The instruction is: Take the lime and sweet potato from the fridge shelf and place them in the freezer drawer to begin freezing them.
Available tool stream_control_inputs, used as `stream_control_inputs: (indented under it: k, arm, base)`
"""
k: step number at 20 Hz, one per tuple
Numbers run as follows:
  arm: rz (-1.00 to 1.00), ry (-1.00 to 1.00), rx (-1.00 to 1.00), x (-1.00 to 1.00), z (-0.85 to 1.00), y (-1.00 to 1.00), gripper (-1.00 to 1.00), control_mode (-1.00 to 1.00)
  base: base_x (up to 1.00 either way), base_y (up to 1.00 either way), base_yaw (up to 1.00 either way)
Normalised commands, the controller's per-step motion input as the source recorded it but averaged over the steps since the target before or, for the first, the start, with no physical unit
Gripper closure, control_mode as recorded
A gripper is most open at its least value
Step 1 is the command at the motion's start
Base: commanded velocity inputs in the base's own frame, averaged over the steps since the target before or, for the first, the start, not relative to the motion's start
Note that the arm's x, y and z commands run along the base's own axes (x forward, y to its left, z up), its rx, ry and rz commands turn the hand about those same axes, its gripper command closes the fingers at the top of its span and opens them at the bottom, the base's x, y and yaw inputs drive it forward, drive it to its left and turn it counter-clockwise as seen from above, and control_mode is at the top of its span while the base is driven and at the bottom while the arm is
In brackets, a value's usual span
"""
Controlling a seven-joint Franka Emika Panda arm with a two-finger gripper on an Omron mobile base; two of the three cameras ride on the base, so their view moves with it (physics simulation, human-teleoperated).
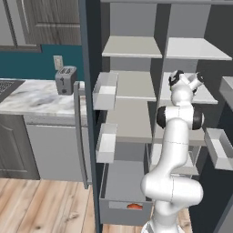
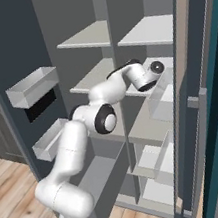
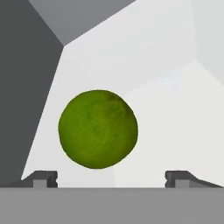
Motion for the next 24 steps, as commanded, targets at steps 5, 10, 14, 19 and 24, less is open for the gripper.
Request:
stream_control_inputs:
  k: [5, 10, 14, 19, 24]
  arm:
    - [0.0, 0.0, 0.0, 0.52, -0.02, 0.0, -1.0, -1.0]
    - [0.0, 0.0, 0.0, 0.41, -0.12, 0.0, -1.0, -1.0]
    - [0.0, 0.01, 0.0, 0.29, -0.39, 0.0, -1.0, -1.0]
    - [0.0, 0.05, 0.0, 0.13, -0.57, 0.0, 1.0, -1.0]
    - [0.0, 0.02, 0.0, 0.04, -0.46, 0.0, 1.0, -1.0]
  base:
    - [0.0, 0.0, 0.0]
    - [0.0, 0.0, 0.0]
    - [0.0, 0.0, 0.0]
    - [0.0, 0.0, 0.0]
    - [0.0, 0.0, 0.0]
